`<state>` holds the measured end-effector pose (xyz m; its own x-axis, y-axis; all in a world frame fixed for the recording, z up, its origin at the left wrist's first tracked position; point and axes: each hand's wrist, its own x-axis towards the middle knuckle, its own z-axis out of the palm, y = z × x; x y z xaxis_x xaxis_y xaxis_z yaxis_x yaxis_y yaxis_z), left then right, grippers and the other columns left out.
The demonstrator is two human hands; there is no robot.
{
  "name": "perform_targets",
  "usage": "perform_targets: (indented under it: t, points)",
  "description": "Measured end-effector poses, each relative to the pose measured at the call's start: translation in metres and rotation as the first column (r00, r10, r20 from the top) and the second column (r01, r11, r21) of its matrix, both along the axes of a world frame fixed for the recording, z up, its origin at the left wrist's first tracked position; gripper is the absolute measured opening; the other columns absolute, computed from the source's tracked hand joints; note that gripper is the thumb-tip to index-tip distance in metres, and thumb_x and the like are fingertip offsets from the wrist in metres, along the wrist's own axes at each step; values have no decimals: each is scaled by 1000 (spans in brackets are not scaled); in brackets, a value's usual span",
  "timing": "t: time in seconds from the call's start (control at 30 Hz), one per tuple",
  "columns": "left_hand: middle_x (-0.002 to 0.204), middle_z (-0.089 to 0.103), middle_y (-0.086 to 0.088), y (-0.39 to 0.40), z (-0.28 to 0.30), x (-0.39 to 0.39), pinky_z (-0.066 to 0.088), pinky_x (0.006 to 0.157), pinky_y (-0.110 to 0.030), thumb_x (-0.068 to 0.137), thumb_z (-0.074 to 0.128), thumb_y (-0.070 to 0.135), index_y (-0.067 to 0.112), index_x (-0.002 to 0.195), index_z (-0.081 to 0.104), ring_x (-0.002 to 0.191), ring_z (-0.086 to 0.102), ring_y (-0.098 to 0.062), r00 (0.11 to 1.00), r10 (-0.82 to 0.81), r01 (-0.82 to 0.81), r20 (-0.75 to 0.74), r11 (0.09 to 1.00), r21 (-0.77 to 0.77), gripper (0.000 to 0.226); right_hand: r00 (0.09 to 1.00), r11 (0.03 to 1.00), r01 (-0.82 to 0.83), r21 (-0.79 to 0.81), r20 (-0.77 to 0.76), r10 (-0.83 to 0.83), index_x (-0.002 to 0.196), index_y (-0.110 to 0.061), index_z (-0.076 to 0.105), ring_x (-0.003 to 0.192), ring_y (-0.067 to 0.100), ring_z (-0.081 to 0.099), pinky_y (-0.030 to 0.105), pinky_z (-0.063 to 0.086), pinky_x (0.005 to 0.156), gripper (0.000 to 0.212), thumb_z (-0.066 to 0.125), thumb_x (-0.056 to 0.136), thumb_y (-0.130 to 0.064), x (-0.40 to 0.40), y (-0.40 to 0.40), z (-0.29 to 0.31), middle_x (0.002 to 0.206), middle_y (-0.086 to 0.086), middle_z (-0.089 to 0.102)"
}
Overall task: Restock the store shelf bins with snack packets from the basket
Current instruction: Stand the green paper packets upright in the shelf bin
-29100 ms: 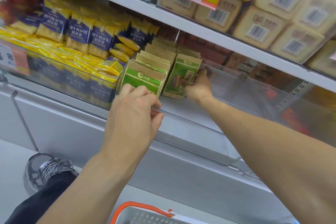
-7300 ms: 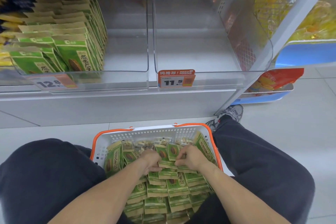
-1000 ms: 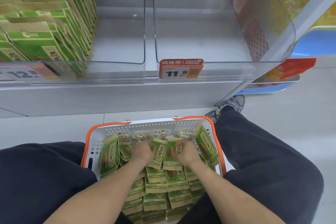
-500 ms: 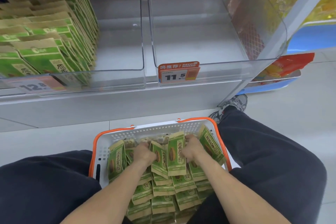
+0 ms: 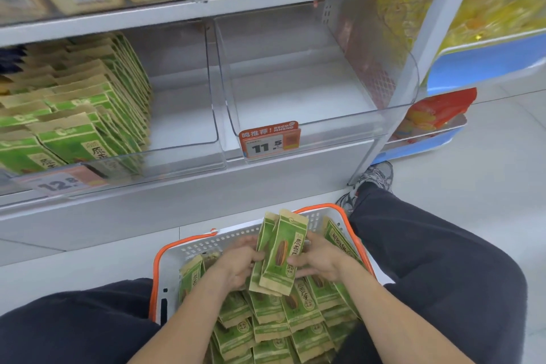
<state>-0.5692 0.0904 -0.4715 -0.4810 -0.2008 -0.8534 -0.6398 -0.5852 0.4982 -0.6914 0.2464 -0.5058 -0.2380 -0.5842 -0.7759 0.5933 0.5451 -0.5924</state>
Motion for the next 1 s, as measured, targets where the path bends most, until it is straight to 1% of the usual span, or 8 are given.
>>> perform_targets:
  t: [0.13,0.3,0.5,0.63,0.7,0.8,0.9,1.0]
  points:
    - [114,67,-18,0,15,-1,54,79,-45,90,46,-8,10,121,56,103,64,-30,991,-93,88,-91,994,-59,38,996,996,-69,-55,-66,66,131,-12,51,105,30,71,53,59,87,59,75,81,6,6,-2,3,118,12,71]
    - [107,70,2,5,32,-2,58,80,-34,88,71,35,23,120,53,95,69,-13,943,-326,277,-64,878,-390,38,991,988,-94,-120,-109,81,133,-18,46,98,30,73,49,60,85,68,81,77,0,13,-7,19,122,12,66]
    - [96,63,12,-12,71,-1,50,72,-24,84,70,53,23,116,45,86,62,-6,815,-557,412,160,365,-835,50,981,961,-84,-264,-193,33,128,-19,49,105,26,71,47,60,86,68,85,73,0,14,-21,54,127,8,64]
    - [92,64,7,-32,118,9,42,63,-26,86,51,69,24,120,34,78,62,-13,623,-680,454,388,-90,-887,59,954,941,-102,-323,-301,0,132,-17,48,110,19,69,43,58,92,73,87,72,-4,18,-36,80,119,3,71]
    - [91,66,5,-42,138,15,39,60,-26,85,39,76,24,123,32,76,63,-15,571,-667,439,478,-244,-865,64,920,921,-152,-360,-393,-2,132,-20,49,111,15,68,38,56,96,73,88,71,-10,20,-45,98,118,0,72]
    - [90,68,4,-63,163,24,42,61,-29,81,25,81,25,126,32,77,65,-19,624,-652,358,430,-250,-899,73,869,887,-182,-424,-492,-57,132,-17,52,113,13,67,38,53,100,67,88,75,-21,24,-63,126,120,-1,71]
    - [88,65,7,-82,175,33,45,59,-31,74,16,91,31,119,33,81,67,-22,730,-642,196,234,-132,-972,77,853,854,-180,-489,-509,-111,136,-21,49,116,18,65,45,54,99,67,81,79,-36,28,-79,155,123,-1,69]
    - [95,71,5,-99,177,38,52,67,-40,78,23,89,28,121,40,84,68,-19,814,-580,12,7,6,-1000,76,832,834,-239,-498,-548,-89,138,-26,47,118,15,64,38,53,100,62,73,83,-40,29,-98,184,125,-3,68]
